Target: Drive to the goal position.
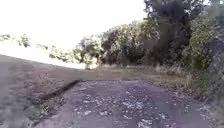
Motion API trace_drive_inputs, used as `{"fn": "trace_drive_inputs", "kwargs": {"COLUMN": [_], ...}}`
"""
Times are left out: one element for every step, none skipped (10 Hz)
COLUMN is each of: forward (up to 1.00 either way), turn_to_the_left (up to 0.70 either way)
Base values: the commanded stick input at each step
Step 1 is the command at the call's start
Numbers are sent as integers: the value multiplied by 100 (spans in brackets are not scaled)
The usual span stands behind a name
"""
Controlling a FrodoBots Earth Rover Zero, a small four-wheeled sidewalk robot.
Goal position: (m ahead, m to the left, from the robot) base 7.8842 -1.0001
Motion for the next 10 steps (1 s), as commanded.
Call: {"fn": "trace_drive_inputs", "kwargs": {"forward": [70,70,70,70,70,70,70,70,70,70], "turn_to_the_left": [0,0,0,0,0,0,0,0,0,0]}}
